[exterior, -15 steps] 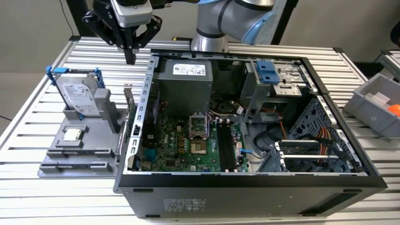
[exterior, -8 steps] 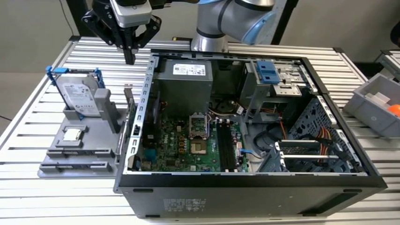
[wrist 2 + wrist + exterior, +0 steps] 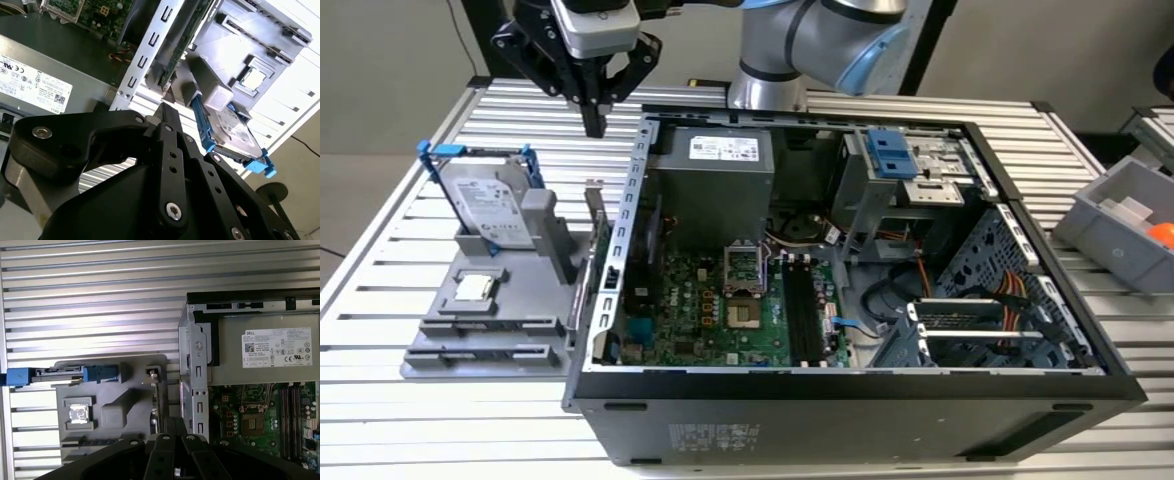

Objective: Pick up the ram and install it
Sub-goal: 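Reach for the ram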

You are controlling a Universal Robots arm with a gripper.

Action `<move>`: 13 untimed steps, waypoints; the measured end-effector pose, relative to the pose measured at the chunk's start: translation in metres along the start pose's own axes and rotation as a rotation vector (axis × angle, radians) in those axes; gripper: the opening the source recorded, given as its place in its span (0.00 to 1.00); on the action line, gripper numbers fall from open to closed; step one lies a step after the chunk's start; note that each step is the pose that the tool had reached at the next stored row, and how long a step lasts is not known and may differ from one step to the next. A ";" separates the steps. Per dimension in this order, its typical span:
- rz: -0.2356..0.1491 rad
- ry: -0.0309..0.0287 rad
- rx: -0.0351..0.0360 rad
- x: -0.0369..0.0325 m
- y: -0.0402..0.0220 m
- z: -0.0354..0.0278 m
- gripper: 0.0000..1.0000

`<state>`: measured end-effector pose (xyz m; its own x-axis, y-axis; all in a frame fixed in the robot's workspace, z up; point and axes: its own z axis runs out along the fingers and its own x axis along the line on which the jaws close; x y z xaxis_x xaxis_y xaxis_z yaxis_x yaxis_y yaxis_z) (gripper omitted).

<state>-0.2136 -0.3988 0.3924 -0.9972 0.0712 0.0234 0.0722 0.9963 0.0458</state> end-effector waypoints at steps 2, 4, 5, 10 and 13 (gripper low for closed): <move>0.000 0.0003 0.0001 0.0009 -0.0001 0.0000 0.00; 0.000 0.0007 0.0002 0.0020 -0.0001 0.0000 0.00; 0.000 0.0008 0.0001 0.0025 -0.0002 0.0000 0.00; 0.000 0.0024 0.0003 0.0049 -0.0003 0.0000 0.00; 0.000 0.0037 0.0004 0.0063 -0.0004 0.0001 0.00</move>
<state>-0.2200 -0.3988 0.3925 -0.9971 0.0712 0.0270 0.0724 0.9963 0.0454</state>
